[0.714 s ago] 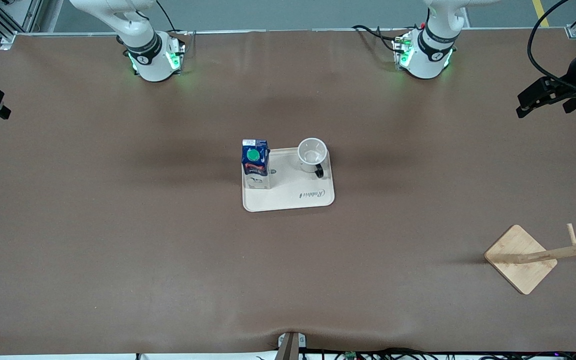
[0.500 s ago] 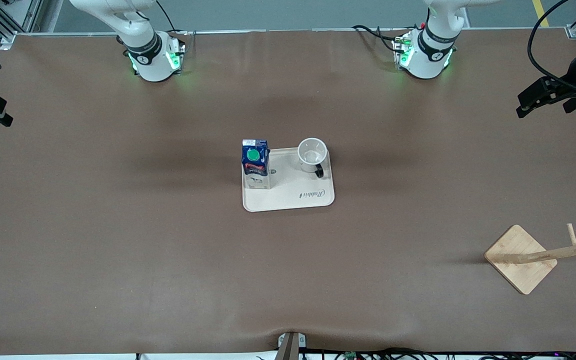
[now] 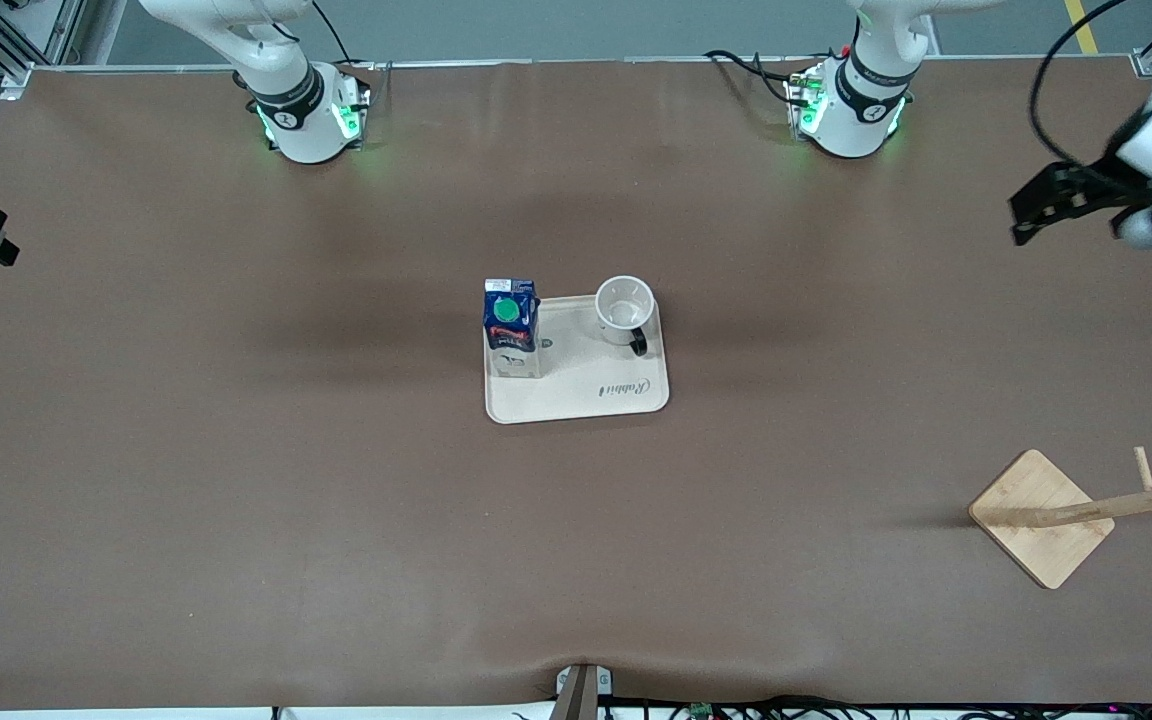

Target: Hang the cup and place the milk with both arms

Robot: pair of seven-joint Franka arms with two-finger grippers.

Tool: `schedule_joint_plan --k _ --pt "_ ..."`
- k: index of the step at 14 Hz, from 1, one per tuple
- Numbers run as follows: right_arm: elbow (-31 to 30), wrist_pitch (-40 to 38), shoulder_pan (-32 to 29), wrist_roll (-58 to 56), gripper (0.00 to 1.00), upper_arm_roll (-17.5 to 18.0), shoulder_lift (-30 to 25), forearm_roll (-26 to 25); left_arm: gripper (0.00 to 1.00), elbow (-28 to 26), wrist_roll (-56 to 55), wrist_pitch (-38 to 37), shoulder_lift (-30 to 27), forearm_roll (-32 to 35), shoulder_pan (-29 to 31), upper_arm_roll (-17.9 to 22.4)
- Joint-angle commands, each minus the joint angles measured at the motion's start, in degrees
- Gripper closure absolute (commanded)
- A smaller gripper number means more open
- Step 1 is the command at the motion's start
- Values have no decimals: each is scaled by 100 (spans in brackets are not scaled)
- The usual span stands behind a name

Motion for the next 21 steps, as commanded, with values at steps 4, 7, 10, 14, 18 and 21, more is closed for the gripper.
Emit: schedule_joint_plan --k 4,7,10,14,18,21 --pt "329 -677 11 -53 0 4 54 -56 0 -369 -1883 522 688 107 -86 -1250" --pt "355 -966 28 -53 0 21 37 -56 0 -968 -3150 1252 819 107 -358 -1594" --pt "390 -1099 28 -61 0 21 45 -47 0 -1644 -3916 2025 907 107 -841 -1621" --pt "460 -1082 169 -18 0 21 45 -65 7 -2033 -4821 2739 1389 107 -1386 -1622" --pt "478 -977 81 -26 0 4 168 -91 18 -2069 -5719 3353 2101 256 -1844 -1613" --pt "478 -644 81 -18 0 4 282 -144 24 -2077 -5807 3663 2506 309 -1993 -1613"
